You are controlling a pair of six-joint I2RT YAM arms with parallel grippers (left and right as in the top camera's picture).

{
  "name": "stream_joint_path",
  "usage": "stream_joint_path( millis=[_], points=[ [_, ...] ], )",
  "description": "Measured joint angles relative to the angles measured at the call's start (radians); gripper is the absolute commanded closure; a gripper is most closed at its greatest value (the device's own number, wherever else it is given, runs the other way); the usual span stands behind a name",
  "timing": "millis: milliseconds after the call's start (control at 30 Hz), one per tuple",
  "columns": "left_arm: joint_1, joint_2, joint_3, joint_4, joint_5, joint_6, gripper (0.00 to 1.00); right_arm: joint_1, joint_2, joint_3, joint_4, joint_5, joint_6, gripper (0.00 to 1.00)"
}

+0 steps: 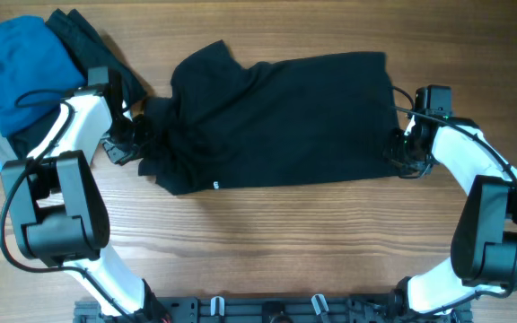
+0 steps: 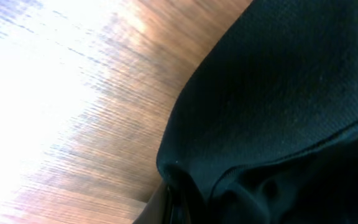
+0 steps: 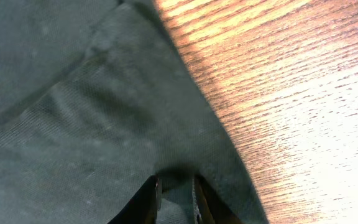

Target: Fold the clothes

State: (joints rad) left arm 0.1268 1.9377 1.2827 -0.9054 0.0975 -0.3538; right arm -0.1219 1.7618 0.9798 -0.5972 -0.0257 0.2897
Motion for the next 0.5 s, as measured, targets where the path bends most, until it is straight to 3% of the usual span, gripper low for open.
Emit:
stream_joint_path(
  millis=[133,200,367,467,500],
  points=[
    [0.000,0.000,0.000,-0.041,-0.026,0.000,0.94,0.000,-0.006,-0.028,0.042,0.000,0.000,0.80],
    [0.000,0.000,0.000,-0.041,-0.027,0.000,0.94,0.000,-0.018,-0.049,0.071,0.000,-0.007,0.95],
    [0.000,0.000,0.000,-0.046,-0.040,0.000,0.93,-0.005,-0.031,-0.074,0.108,0.023,0.005,0.96],
    [0.000,0.000,-0.001,-0.086,-0.105,0.002,0.89,0.002,-0.032,-0.063,0.019,0.096,0.074,0.96],
    [0.000,0.000,-0.001,-0.087,-0.116,0.002,0.96,0.002,-0.034,-0.058,-0.040,0.141,0.103,0.96]
  ],
)
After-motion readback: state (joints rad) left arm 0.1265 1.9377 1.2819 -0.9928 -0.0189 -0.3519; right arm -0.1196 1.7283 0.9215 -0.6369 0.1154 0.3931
